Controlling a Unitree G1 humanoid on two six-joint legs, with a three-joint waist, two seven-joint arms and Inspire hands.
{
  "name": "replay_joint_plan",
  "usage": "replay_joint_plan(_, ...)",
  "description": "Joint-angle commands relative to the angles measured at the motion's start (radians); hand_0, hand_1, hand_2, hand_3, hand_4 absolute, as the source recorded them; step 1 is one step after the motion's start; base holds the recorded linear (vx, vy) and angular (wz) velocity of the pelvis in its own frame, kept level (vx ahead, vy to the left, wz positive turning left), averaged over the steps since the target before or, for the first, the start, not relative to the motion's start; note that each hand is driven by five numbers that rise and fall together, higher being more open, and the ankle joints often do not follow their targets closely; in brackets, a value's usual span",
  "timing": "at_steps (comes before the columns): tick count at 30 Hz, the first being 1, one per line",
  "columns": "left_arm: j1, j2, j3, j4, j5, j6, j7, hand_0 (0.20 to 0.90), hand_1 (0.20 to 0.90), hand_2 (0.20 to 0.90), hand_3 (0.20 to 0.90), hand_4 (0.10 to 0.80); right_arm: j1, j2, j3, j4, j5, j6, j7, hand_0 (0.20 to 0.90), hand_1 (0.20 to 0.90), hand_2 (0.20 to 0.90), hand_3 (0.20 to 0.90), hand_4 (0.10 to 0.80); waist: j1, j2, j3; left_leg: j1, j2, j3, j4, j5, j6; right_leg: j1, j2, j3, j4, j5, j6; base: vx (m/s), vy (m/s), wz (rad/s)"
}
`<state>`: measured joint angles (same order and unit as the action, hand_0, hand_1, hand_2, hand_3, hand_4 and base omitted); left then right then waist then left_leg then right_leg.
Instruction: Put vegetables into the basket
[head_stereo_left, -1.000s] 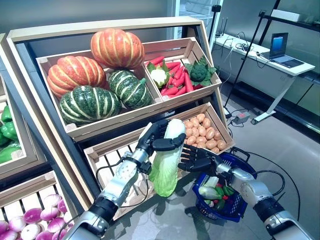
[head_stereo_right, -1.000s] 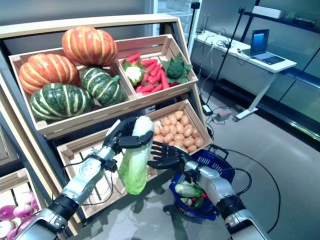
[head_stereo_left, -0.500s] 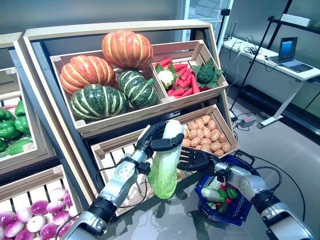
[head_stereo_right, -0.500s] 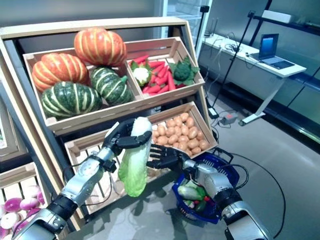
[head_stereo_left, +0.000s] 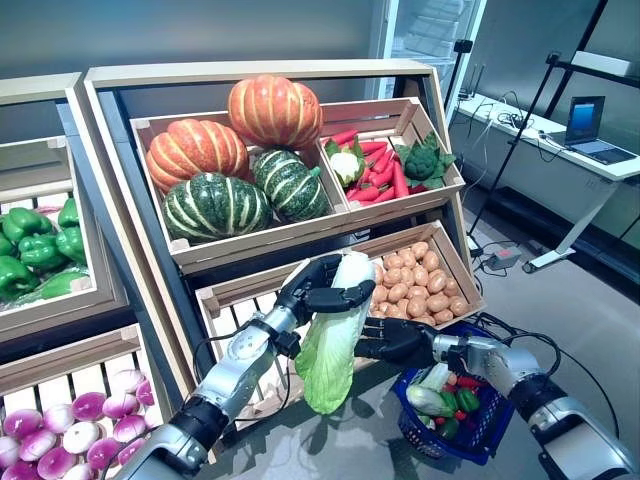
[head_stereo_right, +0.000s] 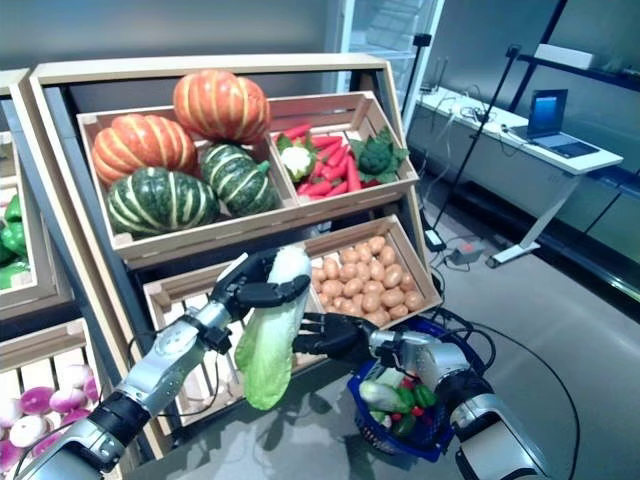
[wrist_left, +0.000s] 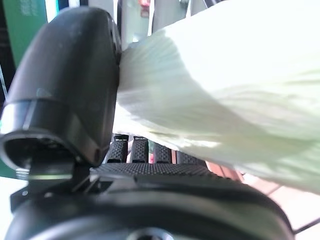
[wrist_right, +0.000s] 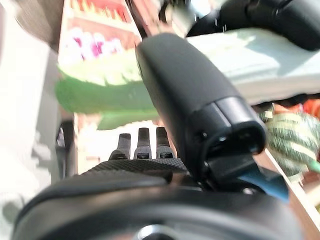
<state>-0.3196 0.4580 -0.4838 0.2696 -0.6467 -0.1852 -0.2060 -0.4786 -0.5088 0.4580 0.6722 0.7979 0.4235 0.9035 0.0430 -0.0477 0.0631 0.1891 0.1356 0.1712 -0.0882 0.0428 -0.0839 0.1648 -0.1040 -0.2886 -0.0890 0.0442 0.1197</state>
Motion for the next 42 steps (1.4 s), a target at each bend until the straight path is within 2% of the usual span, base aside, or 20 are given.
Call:
replay_joint_plan(1,-0.151,-0.11,-0.061,-0.157,-0.131,-0.076,-0.084,0.3,0.3,0.3,0.3,0.4,-0.238,0.091,-0.003,-0.011,0.215,-0.046,0.246,0.9,0.9,0.9,0.9,0.8,0.012,-0.012,-0.051,-0.029,-0.041,0.004,0.001,-0.08,0.023,0.016,-0.019,-0.013,0.002,-0.036,-0.018,-0.034,0.0,0.12)
replay_joint_plan(2,-0.149,-0.098,-0.053,-0.154,-0.134,-0.067,-0.095,0.3,0.3,0.3,0.3,0.4,-0.25,0.061,-0.016,-0.005,0.224,-0.044,0.307,0.9,0.9,0.9,0.9,0.8,0.014,-0.013,-0.053,-0.031,-0.042,0.001,0.001,-0.079,0.024,0.015,-0.02,-0.014,0.002,-0.036,-0.017,-0.035,0.0,0.07)
replay_joint_plan(7,-0.14,-0.073,-0.032,-0.141,-0.145,-0.058,-0.126,0.3,0.3,0.3,0.3,0.4,-0.274,-0.018,-0.042,0.017,0.245,-0.059,0.458,0.9,0.9,0.9,0.9,0.8,0.017,-0.017,-0.057,-0.034,-0.043,-0.004,0.001,-0.078,0.025,0.014,-0.021,-0.012,0.002,-0.037,-0.016,-0.025,0.0,0.03)
replay_joint_plan(13,-0.141,-0.075,-0.031,-0.113,-0.151,-0.068,-0.148,0.3,0.3,0.3,0.3,0.4,-0.295,-0.013,-0.072,0.005,0.346,-0.053,0.516,0.9,0.9,0.9,0.9,0.8,0.018,-0.017,-0.058,-0.034,-0.043,-0.006,0.001,-0.08,0.027,0.012,-0.02,-0.002,0.002,-0.037,-0.016,-0.005,-0.001,0.0)
replay_joint_plan(19,-0.148,-0.106,-0.049,-0.09,-0.148,-0.073,-0.142,0.3,0.3,0.3,0.3,0.4,-0.294,0.074,-0.092,-0.072,0.462,-0.09,0.468,0.9,0.9,0.9,0.9,0.8,0.017,-0.012,-0.058,-0.032,-0.045,-0.009,0.001,-0.085,0.029,0.015,-0.019,0.007,0.002,-0.041,-0.017,0.0,0.0,0.0)
replay_joint_plan(23,-0.152,-0.119,-0.053,-0.084,-0.142,-0.063,-0.13,0.3,0.3,0.3,0.3,0.4,-0.296,0.109,-0.107,-0.098,0.458,-0.085,0.423,0.9,0.9,0.9,0.9,0.8,0.018,-0.01,-0.058,-0.032,-0.045,-0.012,0.001,-0.087,0.03,0.017,-0.02,0.01,0.002,-0.044,-0.017,0.0,0.0,0.0)
replay_joint_plan(26,-0.153,-0.121,-0.05,-0.087,-0.147,-0.059,-0.123,0.3,0.3,0.3,0.3,0.4,-0.291,0.107,-0.11,-0.083,0.422,-0.089,0.401,0.9,0.9,0.9,0.9,0.8,0.019,-0.012,-0.06,-0.034,-0.045,-0.015,0.001,-0.086,0.03,0.016,-0.02,0.009,0.002,-0.043,-0.017,-0.001,-0.001,0.02)
replay_joint_plan(33,-0.161,-0.119,-0.048,-0.111,-0.153,-0.074,-0.092,0.3,0.3,0.3,0.3,0.4,-0.297,0.059,-0.066,-0.04,0.327,-0.16,0.255,0.9,0.9,0.9,0.9,0.8,0.009,-0.016,-0.055,-0.042,-0.04,-0.014,0.001,-0.078,0.028,0.006,-0.019,0.014,0.002,-0.038,-0.018,-0.006,-0.002,0.03)
replay_joint_plan(41,-0.181,-0.144,-0.058,-0.116,-0.158,-0.075,-0.077,0.3,0.3,0.3,0.3,0.4,-0.311,0.14,-0.029,-0.071,0.381,-0.153,0.101,0.9,0.9,0.9,0.9,0.8,0.006,-0.011,-0.049,-0.039,-0.038,-0.013,0.001,-0.076,0.028,0.008,-0.02,0.016,0.002,-0.038,-0.02,0.0,0.0,0.0)
replay_joint_plan(42,-0.181,-0.148,-0.061,-0.117,-0.158,-0.074,-0.077,0.3,0.3,0.3,0.3,0.4,-0.312,0.155,-0.03,-0.073,0.389,-0.152,0.076,0.705,0.705,0.705,0.705,0.67,0.006,-0.01,-0.049,-0.038,-0.038,-0.014,0.001,-0.077,0.028,0.009,-0.02,0.016,0.002,-0.038,-0.02,0.0,0.0,0.0)
